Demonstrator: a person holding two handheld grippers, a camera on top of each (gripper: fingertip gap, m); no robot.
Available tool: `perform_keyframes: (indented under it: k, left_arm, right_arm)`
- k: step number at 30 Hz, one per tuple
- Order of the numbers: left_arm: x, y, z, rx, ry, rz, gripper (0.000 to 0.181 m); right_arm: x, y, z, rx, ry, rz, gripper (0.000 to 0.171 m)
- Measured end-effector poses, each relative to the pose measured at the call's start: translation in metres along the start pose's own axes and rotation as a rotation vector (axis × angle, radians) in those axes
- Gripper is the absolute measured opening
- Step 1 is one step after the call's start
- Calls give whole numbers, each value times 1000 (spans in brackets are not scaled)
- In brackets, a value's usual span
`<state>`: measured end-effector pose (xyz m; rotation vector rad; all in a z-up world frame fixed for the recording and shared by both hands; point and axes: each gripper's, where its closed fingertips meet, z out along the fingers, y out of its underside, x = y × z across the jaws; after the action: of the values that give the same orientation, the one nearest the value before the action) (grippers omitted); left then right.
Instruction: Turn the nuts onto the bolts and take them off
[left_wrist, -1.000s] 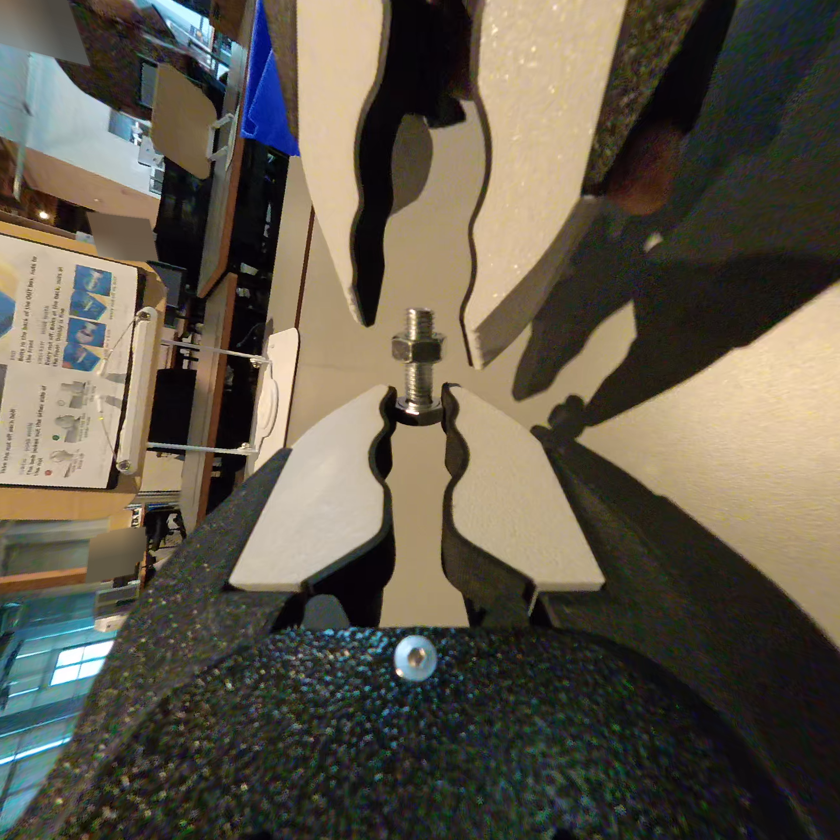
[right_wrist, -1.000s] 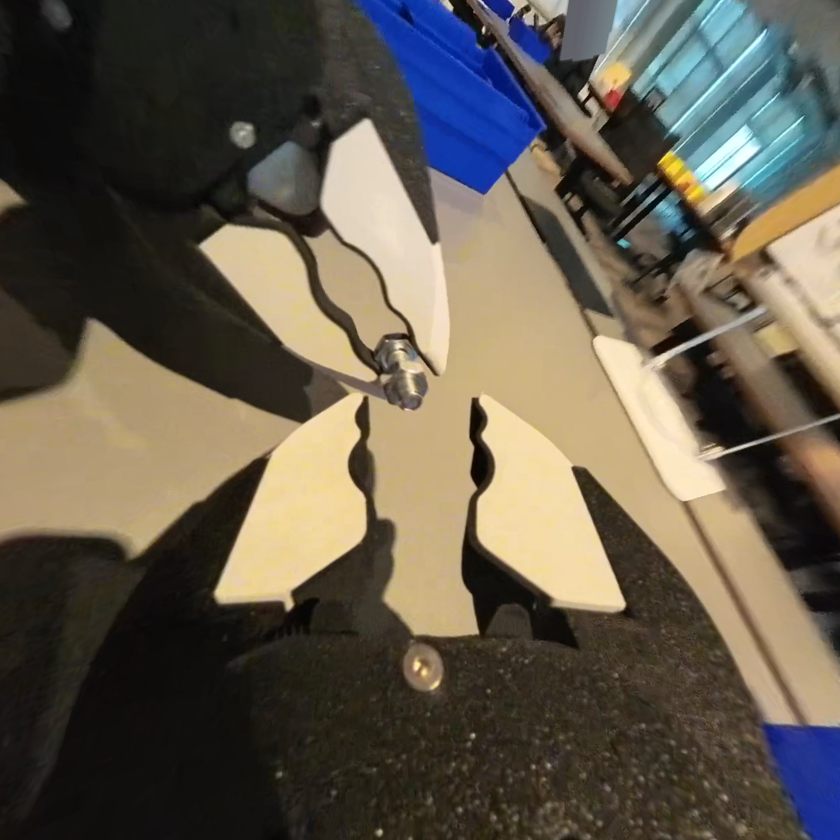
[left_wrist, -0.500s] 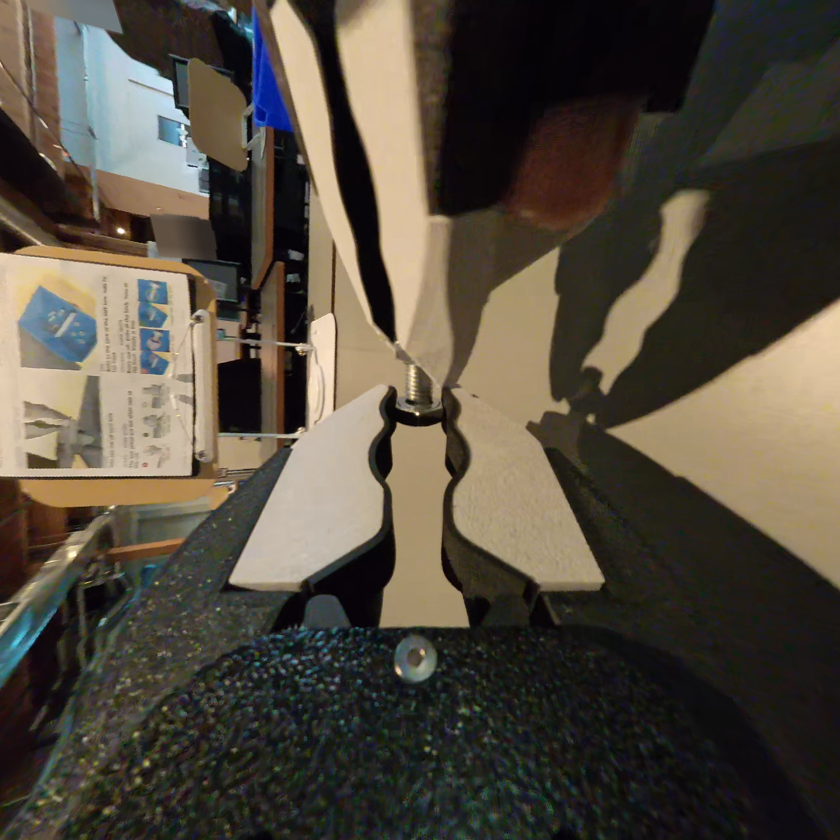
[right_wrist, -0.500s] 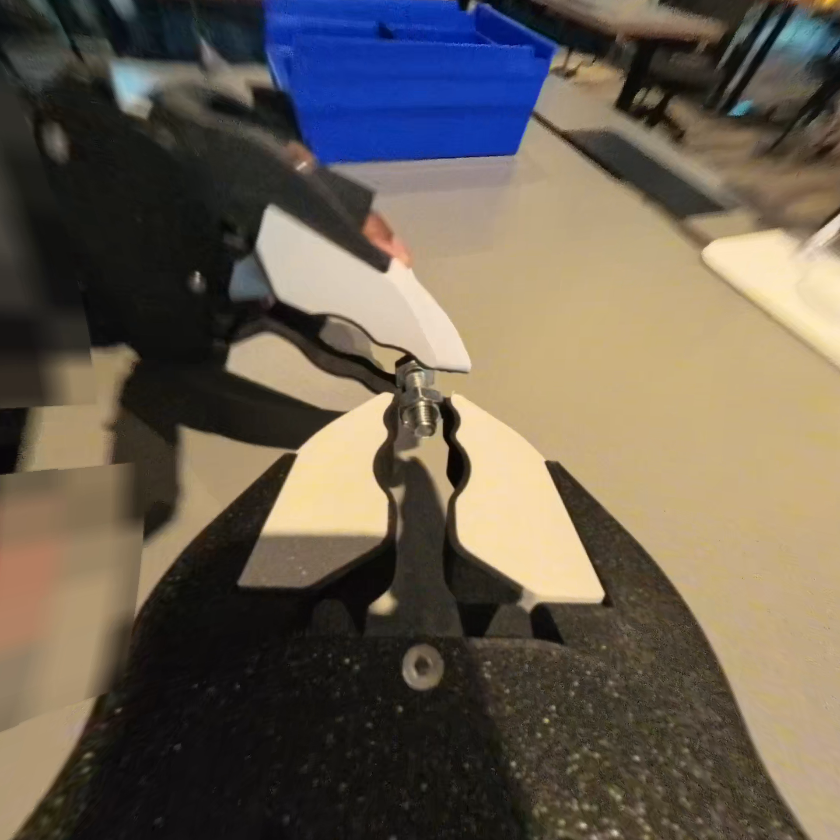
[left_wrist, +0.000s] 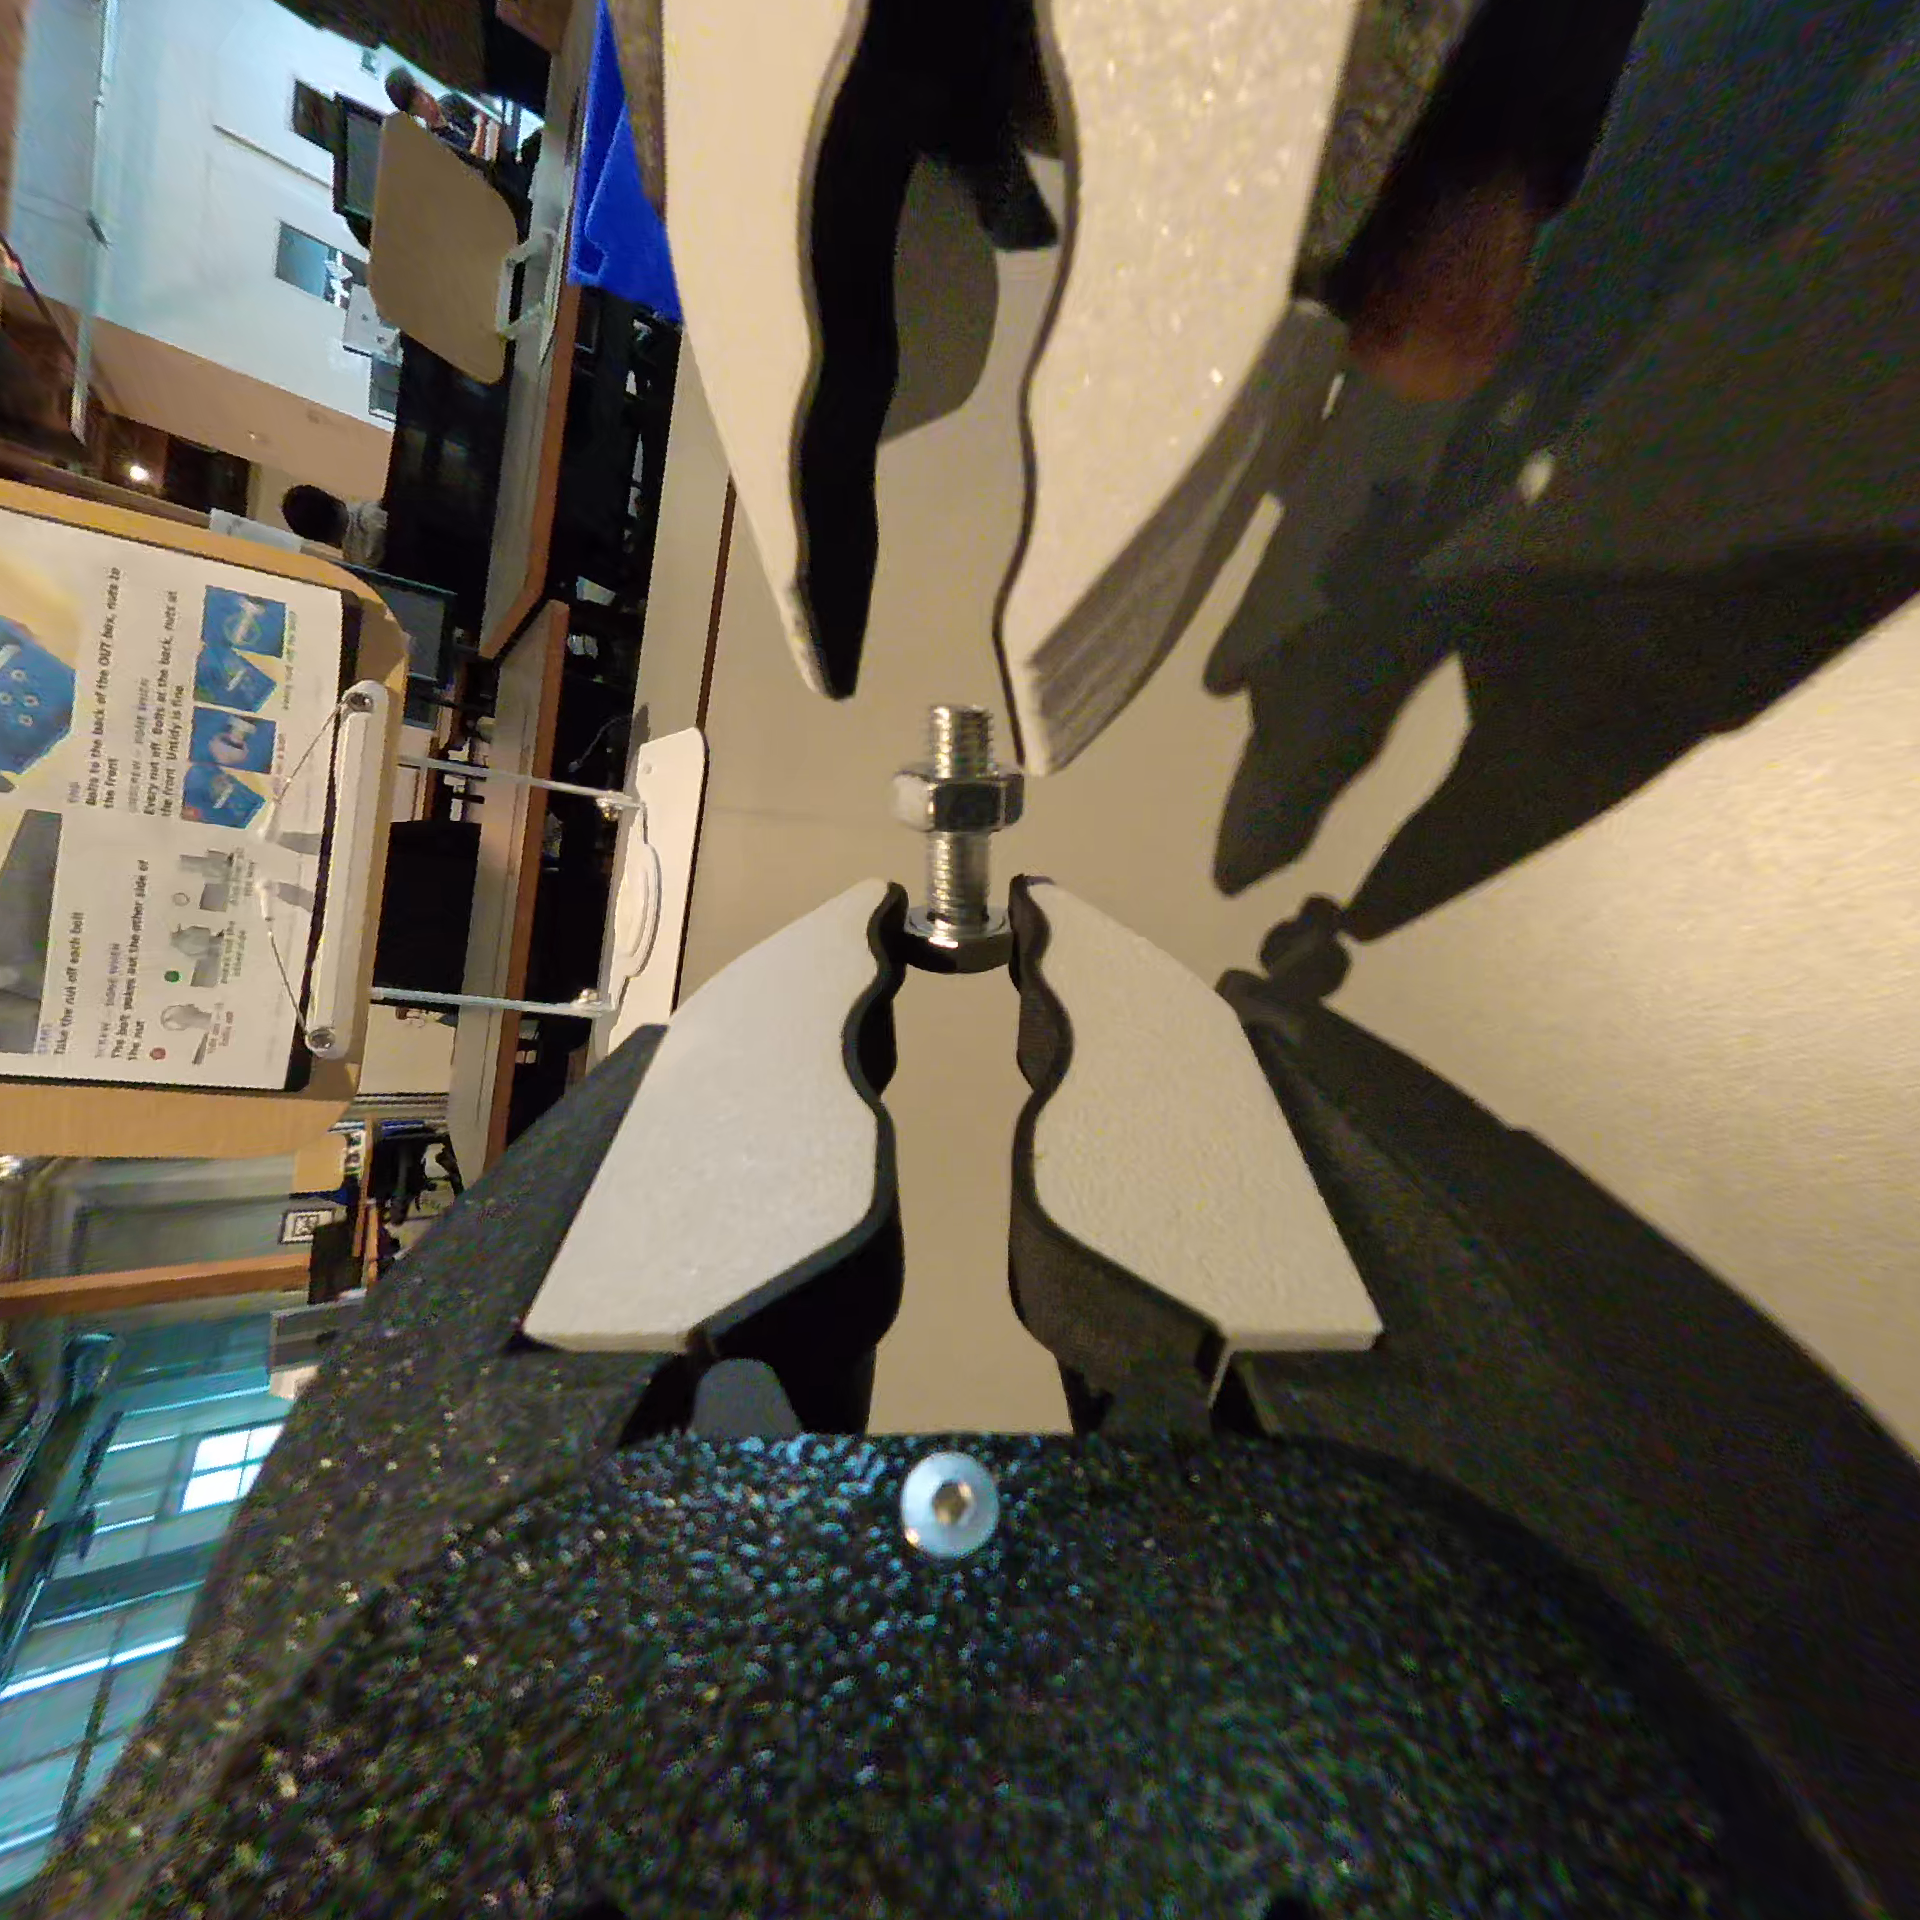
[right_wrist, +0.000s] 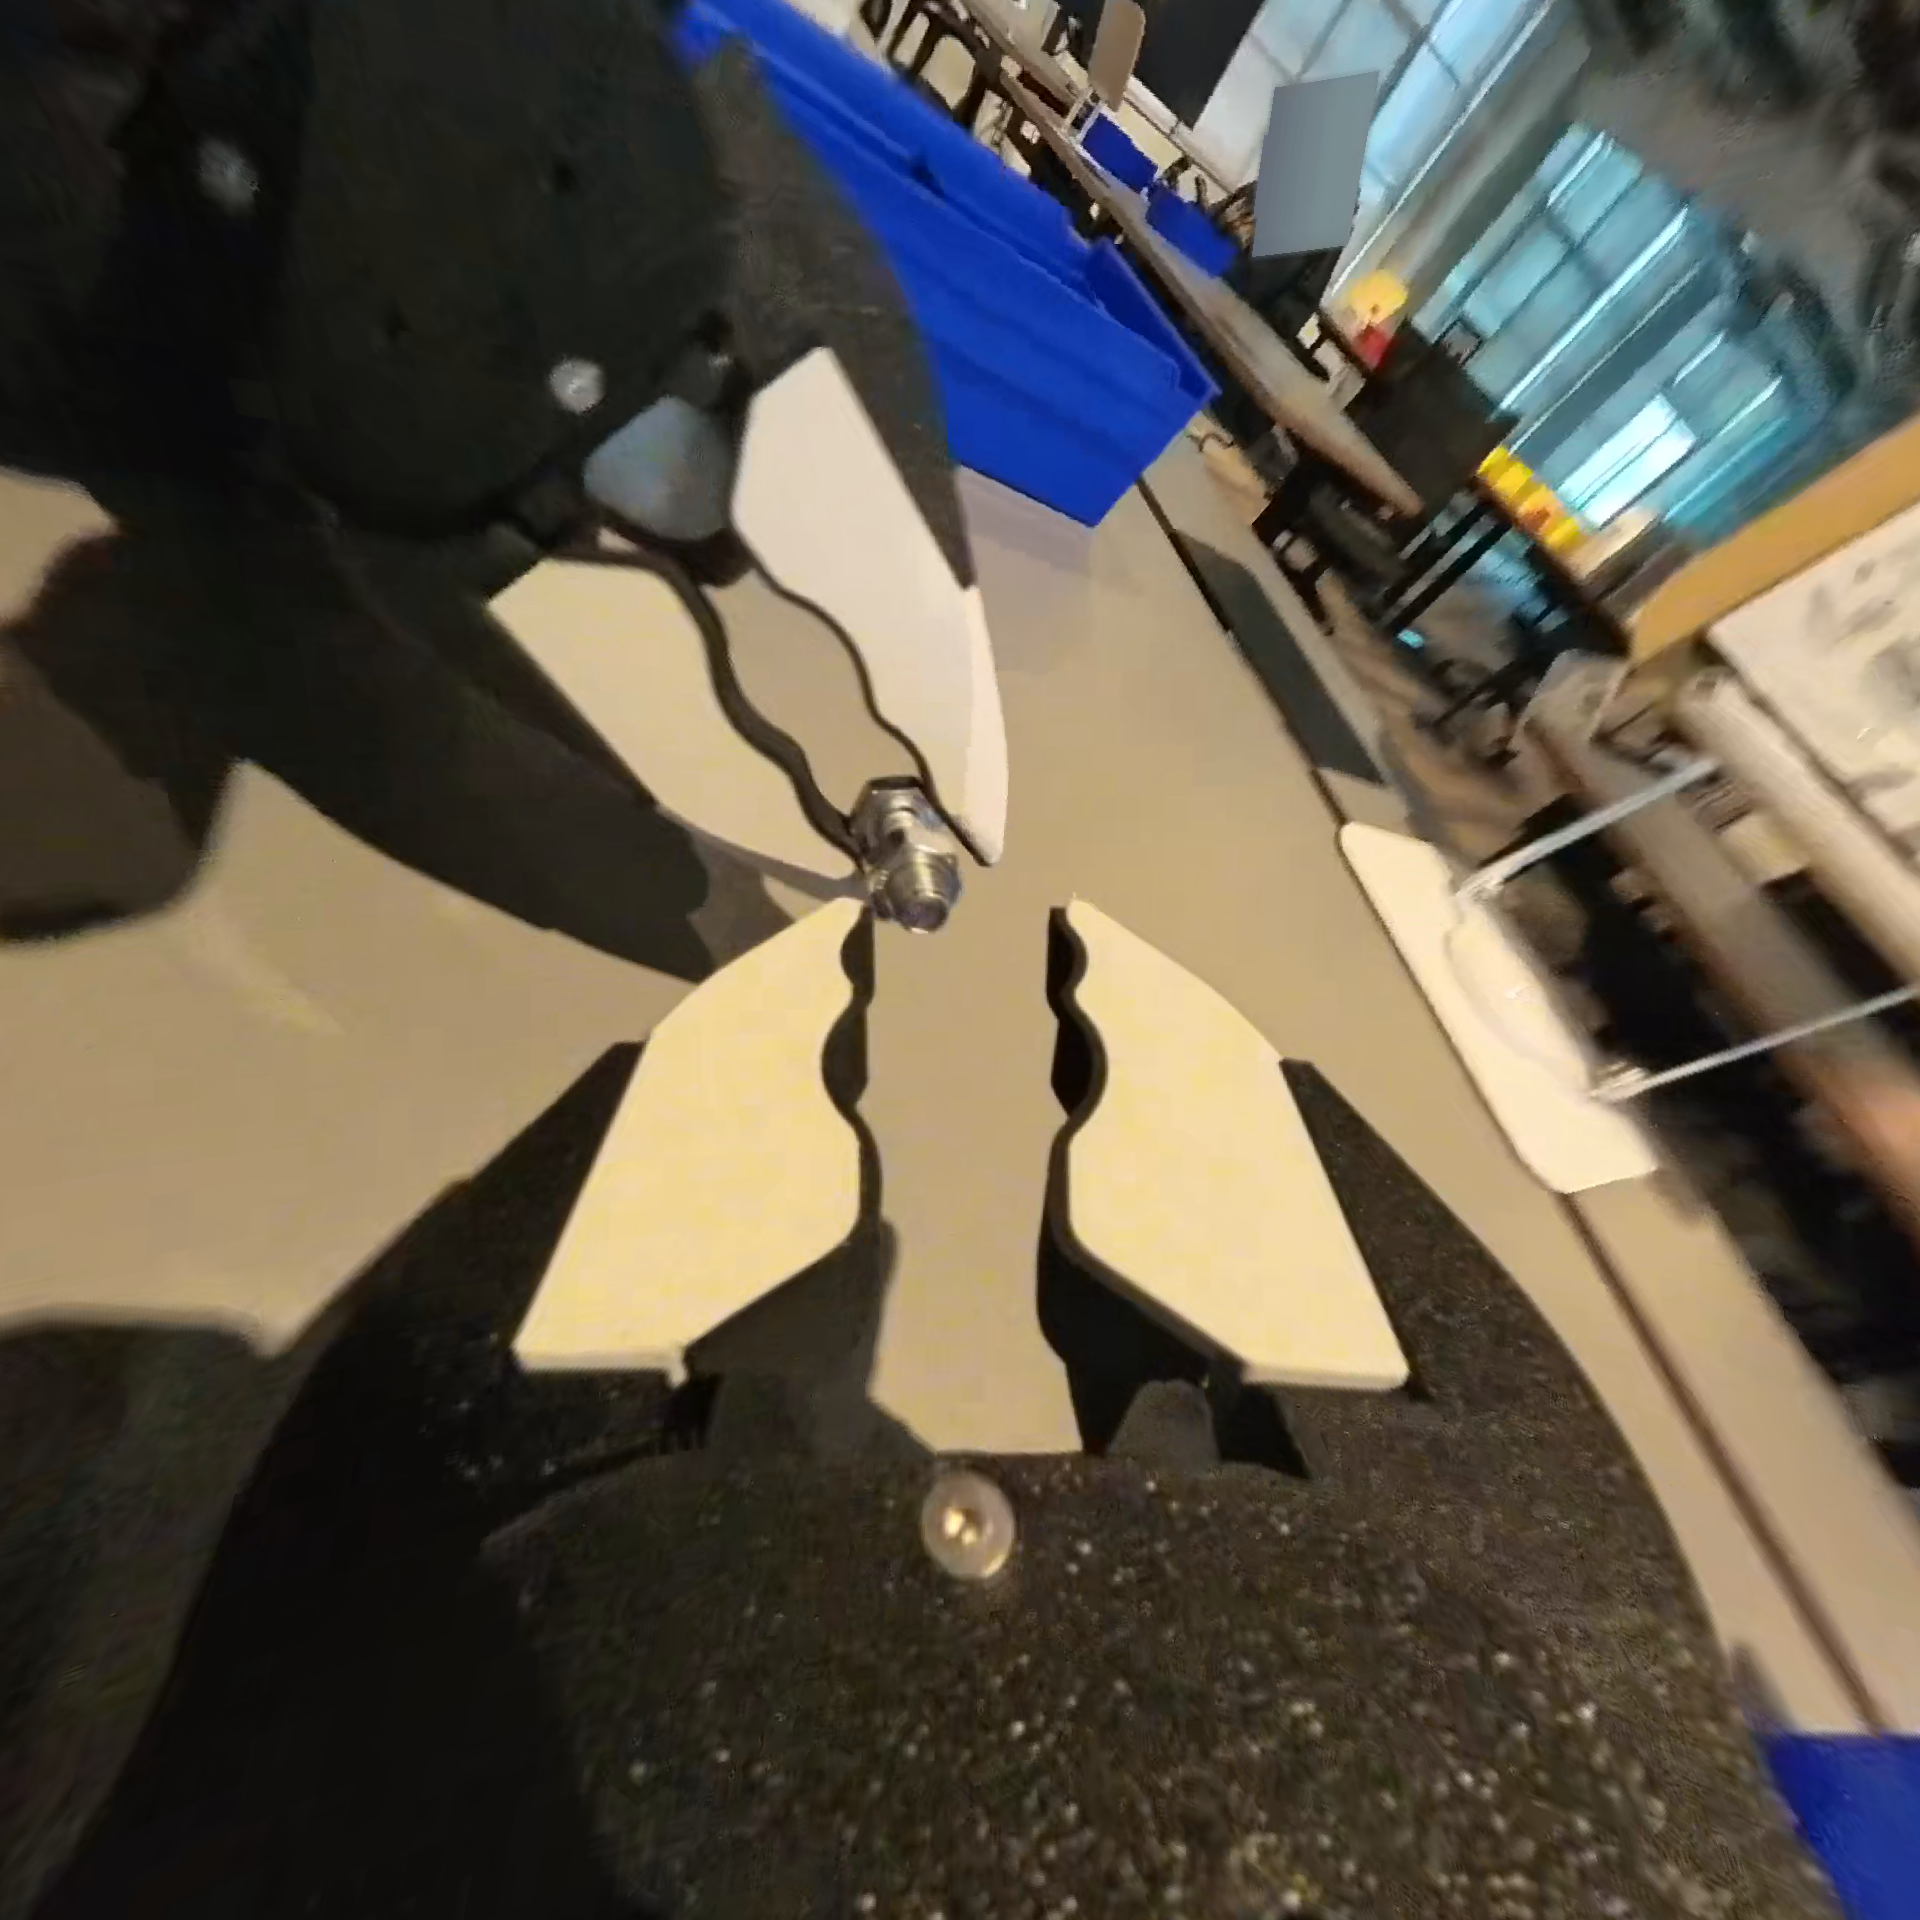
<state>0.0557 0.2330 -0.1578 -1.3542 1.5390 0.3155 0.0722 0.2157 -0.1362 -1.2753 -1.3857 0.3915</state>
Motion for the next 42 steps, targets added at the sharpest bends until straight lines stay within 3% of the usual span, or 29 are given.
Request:
perform_keyframes:
  k: [3, 8, 11, 15, 17, 20, 23, 29, 33, 38, 42]
  left_arm:
    - [3, -2, 0, 6, 10, 12, 19]
    - [3, -1, 2, -18, -14, 53, 19]
    - [-1, 4, 2, -63, -64, 105, 19]
    - [-2, 4, 2, -74, -83, 126, 19]
    - [-3, 2, 2, -60, -76, 105, 19]
    - [-1, 2, 2, -43, -50, 64, 19]
    - [-1, 3, 2, -33, -28, 30, 19]
    - [4, 3, 4, -31, 4, 18, 19]
    - [9, 3, 5, -36, 28, 36, 19]
    - [9, 4, 6, -48, 23, 56, 19]
    - [0, 6, 3, -85, -59, 119, 19]
  right_arm:
    - [-8, 1, 3, -30, 18, -138, 29]
    - [-13, 1, 10, -49, 13, -63, 19]
    - [-12, 2, 14, -50, -37, 188, 18]
    - [-14, -2, 16, 61, -228, 634, 18]
    - [-12, -5, 12, 122, -298, 711, 20]
    - [-6, -5, 6, 143, -250, 589, 35]
    - [-6, -2, 5, 97, -157, 356, 37]
    - [-13, 4, 9, -12, -33, -23, 34]
    - [-14, 8, 12, -53, 20, -162, 24]
    - [-14, 12, 16, -100, 20, -114, 19]
    - [-14, 7, 18, -84, -98, 322, 18]
